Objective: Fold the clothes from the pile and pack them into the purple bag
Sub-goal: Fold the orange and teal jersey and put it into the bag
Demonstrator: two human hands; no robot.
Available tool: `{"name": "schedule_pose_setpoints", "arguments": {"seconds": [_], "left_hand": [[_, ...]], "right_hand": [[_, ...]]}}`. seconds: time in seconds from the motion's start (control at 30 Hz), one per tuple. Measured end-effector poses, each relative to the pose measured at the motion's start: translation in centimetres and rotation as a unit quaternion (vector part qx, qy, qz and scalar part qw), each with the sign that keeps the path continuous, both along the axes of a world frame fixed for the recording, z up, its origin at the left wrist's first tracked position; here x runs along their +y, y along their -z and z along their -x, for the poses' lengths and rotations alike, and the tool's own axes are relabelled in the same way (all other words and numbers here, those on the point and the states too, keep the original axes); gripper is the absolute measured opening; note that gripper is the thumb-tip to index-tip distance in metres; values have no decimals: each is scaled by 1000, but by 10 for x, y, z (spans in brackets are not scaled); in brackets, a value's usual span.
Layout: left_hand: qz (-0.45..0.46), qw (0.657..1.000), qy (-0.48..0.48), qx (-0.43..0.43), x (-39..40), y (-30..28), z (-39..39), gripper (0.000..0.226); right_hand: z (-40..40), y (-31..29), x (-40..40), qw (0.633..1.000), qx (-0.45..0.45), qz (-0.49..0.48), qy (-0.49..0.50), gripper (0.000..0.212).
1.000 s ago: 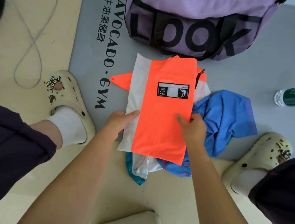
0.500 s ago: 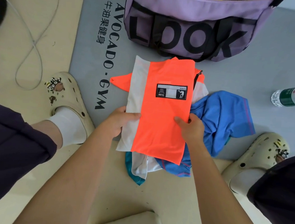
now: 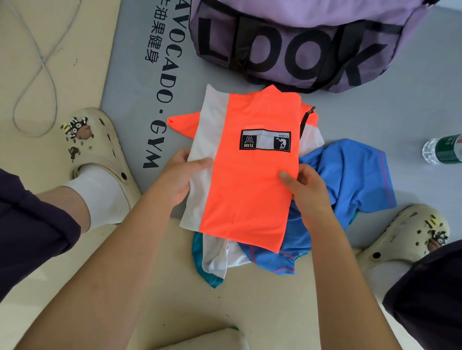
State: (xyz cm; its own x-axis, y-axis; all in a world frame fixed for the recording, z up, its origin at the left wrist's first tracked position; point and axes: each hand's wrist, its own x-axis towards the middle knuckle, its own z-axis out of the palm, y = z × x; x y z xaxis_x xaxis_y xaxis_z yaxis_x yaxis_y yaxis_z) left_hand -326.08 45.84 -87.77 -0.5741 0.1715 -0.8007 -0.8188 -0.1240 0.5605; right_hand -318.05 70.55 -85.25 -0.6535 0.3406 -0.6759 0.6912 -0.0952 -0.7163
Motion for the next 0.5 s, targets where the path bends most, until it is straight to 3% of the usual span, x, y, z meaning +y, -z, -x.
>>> {"name": "schedule_pose_setpoints", "arguments": {"seconds": [0.1,0.2,0.37,0.5], "left_hand": [[22,998,27,51,-9,-5,9,70],[45,985,125,112,-16,-11,20,80],[125,944,235,196,-19,-17,30,61],[145,936,252,199,-18,-19,30,42]], "right_hand": [[0,-2,6,997,21,71,15,12],[1,-2,8,994,38,100,29,20],[4,-2,12,994,67,82,13,27],[10,-9,18,991,97,17,-88,39]]}}
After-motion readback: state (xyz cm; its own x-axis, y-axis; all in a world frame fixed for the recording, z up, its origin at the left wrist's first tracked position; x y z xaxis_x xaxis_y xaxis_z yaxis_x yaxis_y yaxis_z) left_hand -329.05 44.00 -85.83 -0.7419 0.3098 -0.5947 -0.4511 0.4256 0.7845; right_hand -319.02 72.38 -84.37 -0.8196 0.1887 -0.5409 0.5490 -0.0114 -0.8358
